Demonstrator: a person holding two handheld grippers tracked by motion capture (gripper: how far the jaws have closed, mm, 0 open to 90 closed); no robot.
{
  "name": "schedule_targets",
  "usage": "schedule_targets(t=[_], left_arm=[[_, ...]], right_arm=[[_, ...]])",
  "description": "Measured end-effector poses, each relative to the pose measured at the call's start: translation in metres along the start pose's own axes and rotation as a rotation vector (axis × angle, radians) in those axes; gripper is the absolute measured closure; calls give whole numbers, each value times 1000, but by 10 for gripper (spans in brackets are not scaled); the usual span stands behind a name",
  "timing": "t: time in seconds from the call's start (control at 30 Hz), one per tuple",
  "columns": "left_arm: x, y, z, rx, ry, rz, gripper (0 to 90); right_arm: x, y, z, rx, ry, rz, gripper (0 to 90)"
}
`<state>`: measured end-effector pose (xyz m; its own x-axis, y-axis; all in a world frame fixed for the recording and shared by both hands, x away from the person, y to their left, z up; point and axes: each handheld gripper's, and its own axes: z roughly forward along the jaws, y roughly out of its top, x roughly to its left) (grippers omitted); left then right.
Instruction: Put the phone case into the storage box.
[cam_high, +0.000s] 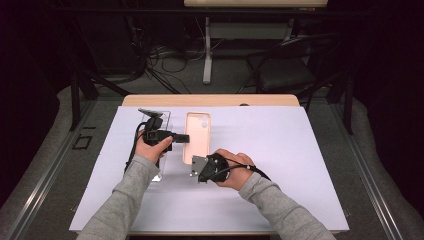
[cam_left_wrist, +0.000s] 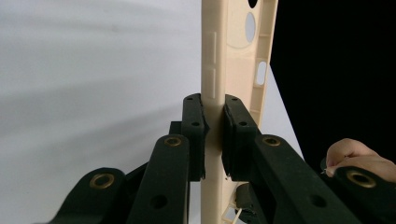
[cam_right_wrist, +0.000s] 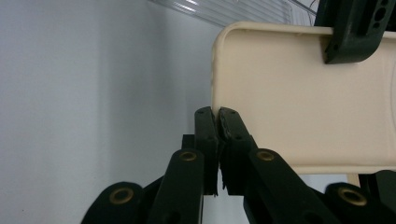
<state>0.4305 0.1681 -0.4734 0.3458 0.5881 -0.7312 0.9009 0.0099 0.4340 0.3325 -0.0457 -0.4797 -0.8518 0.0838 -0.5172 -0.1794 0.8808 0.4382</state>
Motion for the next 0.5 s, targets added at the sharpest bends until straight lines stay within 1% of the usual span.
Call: schedule_targets(t=[0.33, 0.5], left_arm=[[1, 1, -1, 2, -4, -8, 816], [1, 1, -1, 1, -6, -5, 816]], right_arm=[[-1, 0, 0, -5, -1, 5, 871], [-1, 0, 0, -7, -1, 8, 869]])
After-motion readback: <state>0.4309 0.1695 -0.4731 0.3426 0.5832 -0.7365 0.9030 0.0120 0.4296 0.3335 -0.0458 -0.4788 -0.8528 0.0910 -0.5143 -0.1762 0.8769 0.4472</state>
